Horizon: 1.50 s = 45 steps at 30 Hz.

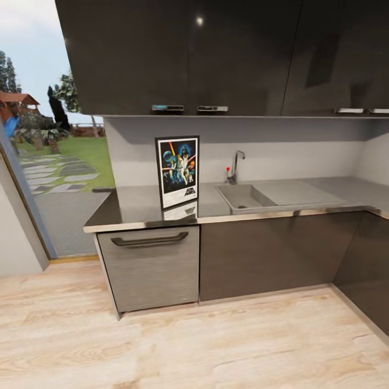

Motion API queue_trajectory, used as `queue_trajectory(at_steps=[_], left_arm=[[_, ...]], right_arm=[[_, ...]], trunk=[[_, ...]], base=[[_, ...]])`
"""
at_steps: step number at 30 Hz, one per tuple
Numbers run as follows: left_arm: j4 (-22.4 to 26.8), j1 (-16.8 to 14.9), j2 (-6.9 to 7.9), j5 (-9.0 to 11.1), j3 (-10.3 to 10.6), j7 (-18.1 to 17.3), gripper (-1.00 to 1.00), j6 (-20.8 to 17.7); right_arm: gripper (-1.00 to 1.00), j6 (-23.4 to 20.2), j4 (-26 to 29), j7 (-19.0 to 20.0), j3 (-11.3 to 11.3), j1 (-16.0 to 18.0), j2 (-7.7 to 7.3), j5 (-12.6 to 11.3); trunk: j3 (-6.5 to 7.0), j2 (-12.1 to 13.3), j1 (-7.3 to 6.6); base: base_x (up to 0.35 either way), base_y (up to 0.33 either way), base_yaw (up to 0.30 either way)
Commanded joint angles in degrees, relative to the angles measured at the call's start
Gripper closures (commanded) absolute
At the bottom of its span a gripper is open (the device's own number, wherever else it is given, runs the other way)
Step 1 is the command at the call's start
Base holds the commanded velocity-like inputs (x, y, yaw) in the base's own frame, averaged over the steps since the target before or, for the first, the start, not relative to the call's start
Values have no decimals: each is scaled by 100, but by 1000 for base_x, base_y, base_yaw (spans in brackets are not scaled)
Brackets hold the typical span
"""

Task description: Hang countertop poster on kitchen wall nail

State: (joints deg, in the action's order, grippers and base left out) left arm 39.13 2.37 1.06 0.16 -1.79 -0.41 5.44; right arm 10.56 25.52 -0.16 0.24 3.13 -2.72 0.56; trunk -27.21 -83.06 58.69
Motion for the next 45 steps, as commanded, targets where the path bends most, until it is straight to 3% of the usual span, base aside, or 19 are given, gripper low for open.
queue_trajectory(at_steps=[1, 4, 7, 8, 9, 11, 15, 18, 24, 27, 30, 32, 35, 41, 45], left_arm=[[6, 1, -1, 1, -6, -6, -100, 9], [10, 1, -1, 37, -8, -15, -100, 17], [63, 2, -1, 257, -20, -33, -100, 184], [981, 1, -1, 356, -3, -55, -100, 376], [1303, 1, -4, 355, 18, -58, -100, 359], [2035, 1, -26, 378, 55, -50, -100, 72], [2672, 1, -41, 389, 66, -47, -100, -343], [3586, 1, -45, 397, 75, -80, -100, -741], [4681, -7, -129, 438, 81, -365, -100, -1376], [4841, -145, -156, 454, 83, -448, -100, -1548], [4940, -628, -173, 467, 83, -502, -100, -1916], [4974, -1221, -180, 476, 82, -525, -100, -2523], [4982, -1845, -183, 611, 82, -591, -100, -3080], [4960, -2696, -177, 1112, 78, -829, -100, -3513], [4767, -3600, -139, 1297, 68, -925, -100, -3649]], right_arm=[[-100, 20, -3, -2, 1, 3, -1, 6], [-100, 24, 17, -7, -24, 8, -8, 0], [-100, 46, 33, -13, -43, 11, -21, 0], [-100, 417, 40, -27, -54, 11, -97, 3], [-100, 456, 44, -31, -56, 11, -115, 2], [-100, 503, 54, -39, -64, 13, -157, -1], [-100, 516, 54, -40, -72, 18, -244, -2], [-100, 521, 51, -38, -75, 29, -323, -3], [-100, 524, 50, -37, -76, 36, -364, -3], [-100, 525, 50, -37, -75, 37, -392, 0], [-100, 520, 50, -34, -71, 38, -465, 2], [-100, 518, 50, -30, -67, 38, -506, 4], [-100, 517, 48, -27, -45, 38, -524, 8], [-100, 522, 43, -13, -22, 38, -555, 7], [-100, 856, 33, 10, -26, 29, -659, 0]], trunk=[[-5, -2, 4], [-5, -2, 4], [-5, -2, 4], [-5, -2, 4], [-5, -2, 4], [-5, -2, 4], [-5, -2, 4], [-5, -2, 4], [-5, -2, 4], [-5, -2, 4], [-5, -2, 4], [-5, -2, 4], [-5, -2, 4], [-5, -2, 4], [-5, -2, 4]], base=[[336, 0, 0], [336, 0, 0], [297, 0, 0], [29, 0, 0], [19, 0, 0], [8, 0, 0], [4, 0, 0], [1, 0, 0], [0, 0, 0], [0, 0, 0], [0, 0, 0], [0, 0, 0], [0, 0, 0], [0, 0, 0], [0, 0, 0]])
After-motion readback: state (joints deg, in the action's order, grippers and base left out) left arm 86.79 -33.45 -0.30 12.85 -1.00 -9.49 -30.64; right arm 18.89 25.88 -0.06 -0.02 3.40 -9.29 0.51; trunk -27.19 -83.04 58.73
